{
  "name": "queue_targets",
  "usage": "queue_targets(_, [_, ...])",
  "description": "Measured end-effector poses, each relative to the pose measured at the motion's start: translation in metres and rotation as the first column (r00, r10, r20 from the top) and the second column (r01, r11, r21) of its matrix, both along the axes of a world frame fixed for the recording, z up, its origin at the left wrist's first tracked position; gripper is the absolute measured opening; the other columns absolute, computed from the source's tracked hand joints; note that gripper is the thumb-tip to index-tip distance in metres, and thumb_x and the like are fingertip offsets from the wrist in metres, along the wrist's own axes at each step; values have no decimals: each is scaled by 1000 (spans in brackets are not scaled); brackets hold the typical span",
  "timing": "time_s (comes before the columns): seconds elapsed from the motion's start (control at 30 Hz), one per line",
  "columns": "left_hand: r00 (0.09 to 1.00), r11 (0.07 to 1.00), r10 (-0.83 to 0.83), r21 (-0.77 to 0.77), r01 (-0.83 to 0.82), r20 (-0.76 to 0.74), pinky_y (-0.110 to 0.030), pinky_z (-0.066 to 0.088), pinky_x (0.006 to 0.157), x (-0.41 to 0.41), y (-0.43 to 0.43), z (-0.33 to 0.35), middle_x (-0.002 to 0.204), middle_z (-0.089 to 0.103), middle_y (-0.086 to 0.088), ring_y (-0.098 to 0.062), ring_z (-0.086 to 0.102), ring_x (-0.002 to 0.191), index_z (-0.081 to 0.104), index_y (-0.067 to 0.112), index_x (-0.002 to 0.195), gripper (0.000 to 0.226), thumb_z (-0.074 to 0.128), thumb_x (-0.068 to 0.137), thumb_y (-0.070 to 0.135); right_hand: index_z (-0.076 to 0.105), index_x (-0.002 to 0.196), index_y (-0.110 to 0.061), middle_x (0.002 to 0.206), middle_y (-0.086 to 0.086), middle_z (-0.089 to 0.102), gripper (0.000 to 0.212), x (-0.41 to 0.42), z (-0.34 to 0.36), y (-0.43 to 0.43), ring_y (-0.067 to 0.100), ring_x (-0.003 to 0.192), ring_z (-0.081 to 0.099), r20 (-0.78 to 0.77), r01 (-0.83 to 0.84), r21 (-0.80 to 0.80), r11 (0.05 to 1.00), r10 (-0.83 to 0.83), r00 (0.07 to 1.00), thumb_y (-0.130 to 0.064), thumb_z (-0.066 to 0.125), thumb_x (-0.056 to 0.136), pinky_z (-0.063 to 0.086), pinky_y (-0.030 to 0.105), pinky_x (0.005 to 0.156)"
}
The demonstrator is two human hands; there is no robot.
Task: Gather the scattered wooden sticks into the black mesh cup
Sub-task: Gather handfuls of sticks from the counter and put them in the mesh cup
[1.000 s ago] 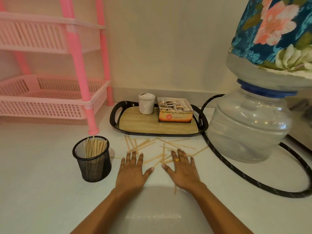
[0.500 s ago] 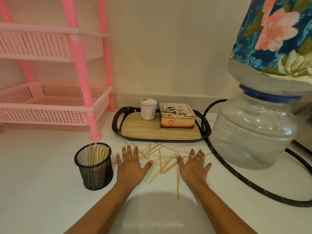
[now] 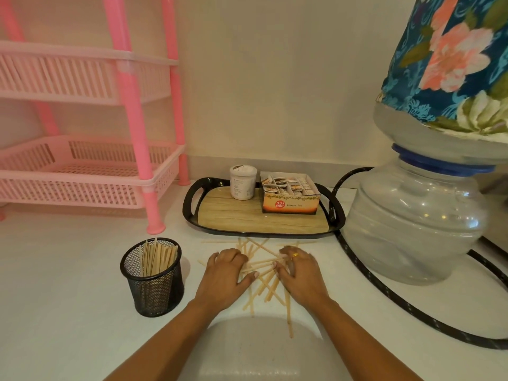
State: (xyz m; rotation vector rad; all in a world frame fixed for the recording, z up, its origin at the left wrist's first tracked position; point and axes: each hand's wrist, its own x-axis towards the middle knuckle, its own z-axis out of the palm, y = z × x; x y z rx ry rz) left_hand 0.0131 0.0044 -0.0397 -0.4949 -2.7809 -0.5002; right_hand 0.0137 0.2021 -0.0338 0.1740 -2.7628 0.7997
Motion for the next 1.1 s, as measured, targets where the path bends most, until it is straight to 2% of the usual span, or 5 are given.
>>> queue_targets(0.27, [947,983,64,-185,-5,314,-47,0,117,-5,2,1,159,3,-8,-29,-1,146,3,20,148,130,11,45,98,9,148,-26,159,6,6,107,-1,1,-6,18,147,-1,316,4,144,990,-50,947,-86,37,65,-5,49,117])
queue_targets(0.53, [945,995,15,-99,18,328,-38,5,119,0,15,5,158,12,-10,-24,7,146,17,18,147,62,36,94,43,12,148,-21,159,7,9,88,9,12,-23,21,147,5,354,-33,160,987,-26,935,-63,49,80,5,39,119])
queue_targets(0.7, [958,984,101,-167,-58,267,-34,24,114,1,25,13,154,26,-11,-24,25,142,28,11,144,47,31,97,12,15,148,-15,157,9,15,73,18,20,-40,25,143,14,407,-44,245,969,-62,911,-43,46,88,24,37,114])
queue_targets(0.83, [971,942,153,-325,-88,182,-33,47,89,1,31,22,121,60,-13,-28,59,107,51,8,123,31,39,94,4,34,139,-6,143,12,39,43,23,22,-54,26,131,33,298,3,358,934,-118,947,-12,32,97,38,32,103])
queue_targets(1.1, [979,930,161,-350,-109,123,-32,46,84,-1,39,23,116,59,-13,-26,53,108,52,5,116,28,43,91,-2,57,116,-4,121,16,58,31,13,26,-58,26,115,49,214,-13,436,900,-90,973,5,38,93,41,30,93])
